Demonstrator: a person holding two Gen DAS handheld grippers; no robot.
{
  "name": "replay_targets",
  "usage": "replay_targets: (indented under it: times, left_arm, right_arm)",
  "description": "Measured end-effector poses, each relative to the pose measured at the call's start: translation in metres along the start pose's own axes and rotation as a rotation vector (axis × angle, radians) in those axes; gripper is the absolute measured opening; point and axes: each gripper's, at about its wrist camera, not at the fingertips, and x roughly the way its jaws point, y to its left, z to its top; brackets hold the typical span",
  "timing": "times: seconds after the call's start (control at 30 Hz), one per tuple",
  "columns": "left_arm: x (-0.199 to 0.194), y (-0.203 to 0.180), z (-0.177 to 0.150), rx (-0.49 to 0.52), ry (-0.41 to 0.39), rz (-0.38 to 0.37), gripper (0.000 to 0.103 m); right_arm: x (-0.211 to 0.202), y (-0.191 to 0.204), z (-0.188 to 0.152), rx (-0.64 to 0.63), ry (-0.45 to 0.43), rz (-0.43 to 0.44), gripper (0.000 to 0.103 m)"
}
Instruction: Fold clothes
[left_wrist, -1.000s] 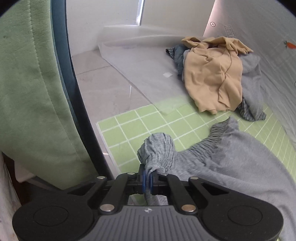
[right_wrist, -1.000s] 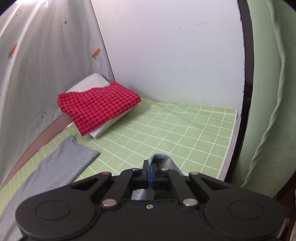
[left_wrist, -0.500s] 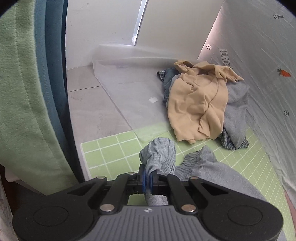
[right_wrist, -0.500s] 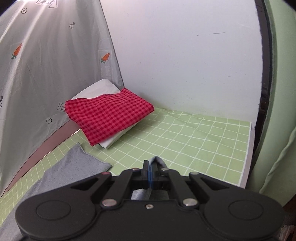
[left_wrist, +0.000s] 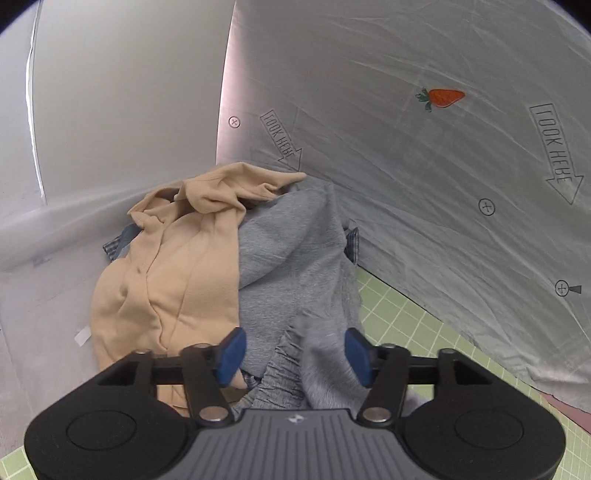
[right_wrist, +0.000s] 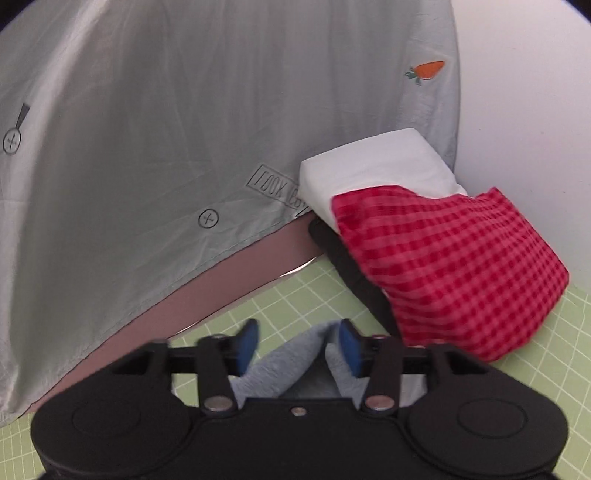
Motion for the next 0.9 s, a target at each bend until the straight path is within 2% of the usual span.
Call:
replay_targets:
  times: [0.03, 0.07, 0.1, 0.27, 0.37, 0.47, 0.57, 0.6, 0.63, 0.67, 0.7, 0.73, 0.77, 0.9]
  left_arm:
    - [-0.002, 0.004, -0.011, -0.001, 0.028, 0.016, 0.081]
    - [-0.004, 0.008, -0.022, -0.001, 0.056, 0.033, 0.081]
    - [-0.006, 0.012, -0.033, -0.002, 0.084, 0.049, 0.081]
    - [-0.005, 0.034, -0.09, -0.064, 0.281, 0.107, 0.081]
    - [-0.004, 0.038, -0.111, -0.119, 0.331, 0.107, 0.081]
    - [0.002, 0.036, -0.125, -0.157, 0.382, 0.094, 0.081]
    - [0.008, 0.027, -0.13, -0.139, 0.387, 0.084, 0.081]
    - [0.01, 0.025, -0.13, -0.131, 0.384, 0.09, 0.079]
    - [0.011, 0.022, -0.131, -0.124, 0.381, 0.096, 0.069]
    - [0.013, 0.021, -0.131, -0.119, 0.38, 0.093, 0.057]
    - [0.016, 0.02, -0.131, -0.116, 0.386, 0.088, 0.024]
    - [0.015, 0.022, -0.132, -0.118, 0.383, 0.084, 0.008]
    - [0.014, 0.024, -0.133, -0.121, 0.381, 0.081, 0.008]
    - [0.006, 0.034, -0.137, -0.126, 0.371, 0.063, 0.007]
  right_arm:
    - [-0.003, 0.006, -0.007, -0.026, -0.011, 0.002, 0.068]
    - [-0.008, 0.007, -0.02, -0.048, -0.008, -0.002, 0.077]
    - [-0.014, 0.005, -0.034, -0.066, 0.002, -0.011, 0.081]
    - [-0.029, -0.026, -0.107, -0.087, 0.134, -0.114, 0.081]
    - [-0.036, -0.047, -0.133, -0.018, 0.187, -0.162, 0.081]
    - [-0.035, -0.06, -0.147, 0.063, 0.225, -0.147, 0.081]
    - [-0.03, -0.058, -0.152, 0.061, 0.232, -0.14, 0.08]
    - [-0.028, -0.057, -0.153, 0.057, 0.233, -0.139, 0.075]
    - [-0.026, -0.056, -0.154, 0.05, 0.236, -0.141, 0.068]
    - [-0.025, -0.055, -0.154, 0.035, 0.237, -0.148, 0.047]
    - [-0.024, -0.053, -0.154, 0.015, 0.237, -0.158, 0.034]
    - [-0.023, -0.053, -0.154, -0.01, 0.234, -0.155, 0.021]
    - [-0.023, -0.052, -0.154, -0.037, 0.235, -0.148, 0.003]
    - [-0.029, -0.058, -0.155, -0.089, 0.236, -0.143, 0.002]
